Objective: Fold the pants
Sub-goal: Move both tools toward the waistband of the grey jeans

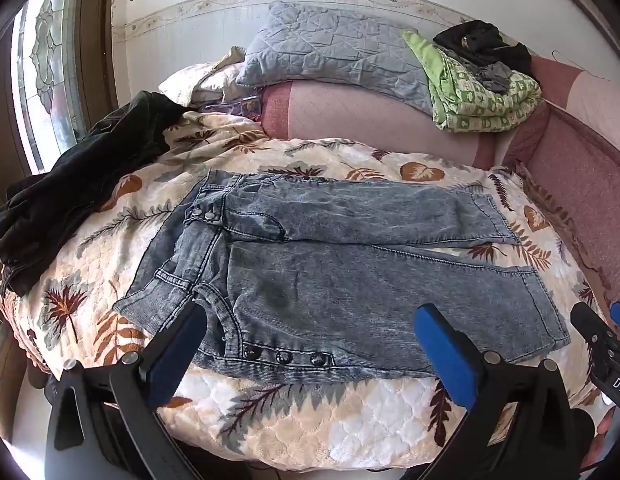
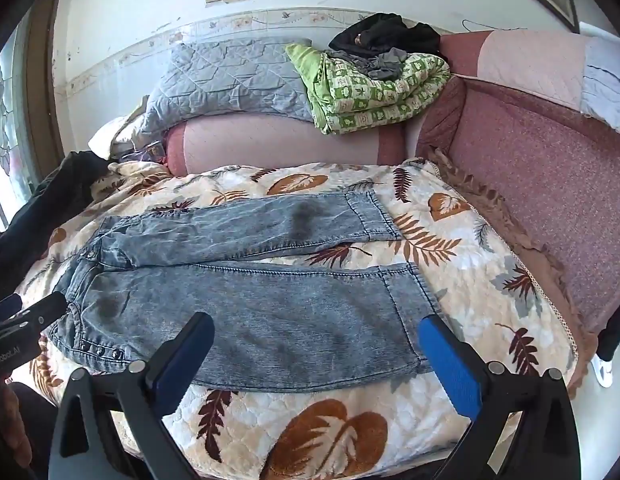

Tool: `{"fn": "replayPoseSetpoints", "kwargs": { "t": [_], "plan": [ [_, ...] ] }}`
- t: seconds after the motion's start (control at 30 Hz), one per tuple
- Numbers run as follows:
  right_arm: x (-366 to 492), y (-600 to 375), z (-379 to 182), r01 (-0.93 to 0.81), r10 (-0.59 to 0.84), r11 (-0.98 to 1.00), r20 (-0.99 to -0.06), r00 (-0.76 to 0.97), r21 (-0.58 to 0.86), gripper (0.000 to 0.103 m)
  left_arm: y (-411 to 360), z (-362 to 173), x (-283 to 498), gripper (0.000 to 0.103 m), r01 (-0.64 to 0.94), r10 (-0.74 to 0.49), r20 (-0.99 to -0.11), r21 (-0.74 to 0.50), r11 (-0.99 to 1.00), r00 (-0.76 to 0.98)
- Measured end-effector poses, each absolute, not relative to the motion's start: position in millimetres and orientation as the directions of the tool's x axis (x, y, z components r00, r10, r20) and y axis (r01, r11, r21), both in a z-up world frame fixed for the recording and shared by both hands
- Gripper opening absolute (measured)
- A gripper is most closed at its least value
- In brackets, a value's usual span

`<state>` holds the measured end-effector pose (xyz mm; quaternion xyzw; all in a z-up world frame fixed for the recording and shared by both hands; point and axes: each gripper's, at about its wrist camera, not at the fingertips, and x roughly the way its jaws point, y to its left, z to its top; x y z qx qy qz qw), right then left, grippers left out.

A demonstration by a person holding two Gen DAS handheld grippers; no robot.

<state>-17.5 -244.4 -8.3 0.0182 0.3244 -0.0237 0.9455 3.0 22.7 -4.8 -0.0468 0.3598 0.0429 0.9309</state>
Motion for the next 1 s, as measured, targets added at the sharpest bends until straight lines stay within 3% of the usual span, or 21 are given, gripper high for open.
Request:
{"fn": "replayPoseSetpoints", "kwargs": {
  "t": [1.0],
  "plan": [
    [-17.5, -240.8, -13.7, 0.047, -0.013, 0.998, -0.618, 0.786, 0.038, 0.103, 31.0, -12.7, -2.5, 0.103, -0.125, 0.039, -0.675, -0.079, 0.989, 0.737]
  ]
}}
